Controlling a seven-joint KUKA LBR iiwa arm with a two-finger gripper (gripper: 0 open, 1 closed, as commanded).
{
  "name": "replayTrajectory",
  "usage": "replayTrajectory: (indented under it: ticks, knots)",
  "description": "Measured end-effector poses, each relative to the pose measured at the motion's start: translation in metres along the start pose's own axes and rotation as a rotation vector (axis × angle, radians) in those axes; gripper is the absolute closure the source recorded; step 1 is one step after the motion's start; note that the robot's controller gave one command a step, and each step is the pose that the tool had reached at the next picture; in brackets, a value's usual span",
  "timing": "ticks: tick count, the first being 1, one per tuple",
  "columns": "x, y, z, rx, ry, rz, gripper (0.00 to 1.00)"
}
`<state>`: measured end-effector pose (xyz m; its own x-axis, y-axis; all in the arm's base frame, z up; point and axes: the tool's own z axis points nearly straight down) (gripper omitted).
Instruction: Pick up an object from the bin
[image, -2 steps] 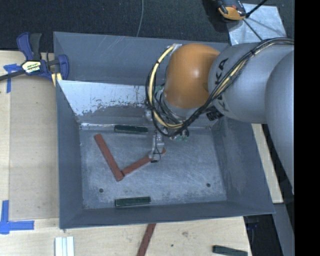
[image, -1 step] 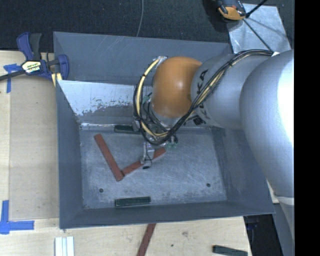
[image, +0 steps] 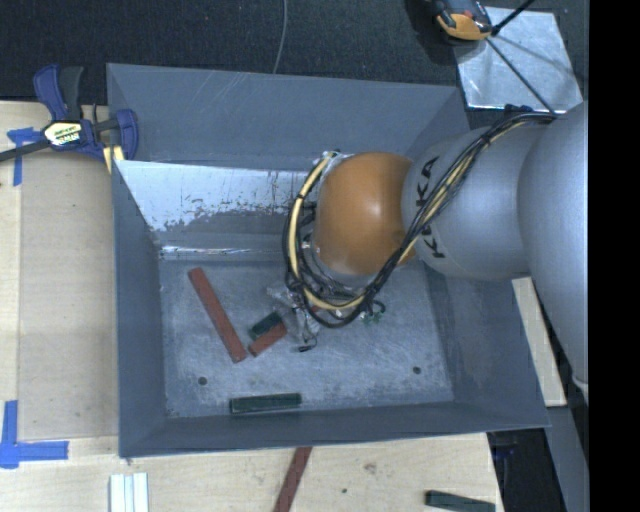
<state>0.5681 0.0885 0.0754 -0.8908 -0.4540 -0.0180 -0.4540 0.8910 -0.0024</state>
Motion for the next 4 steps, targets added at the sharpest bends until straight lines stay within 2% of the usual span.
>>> replayTrajectory:
  ticks: [1, 2, 3, 4]
  knots:
    - [0.004, 0.000, 0.004, -0.001, 0.012, 0.001, 0.00]
    - [0.001, 0.000, 0.000, 0.000, 0.003, 0.002, 1.00]
    - [0.001, 0.000, 0.000, 0.000, 0.003, 0.002, 1.00]
    - [-0.012, -0.054, -0.127, -0.002, 0.014, -0.039, 1.00]
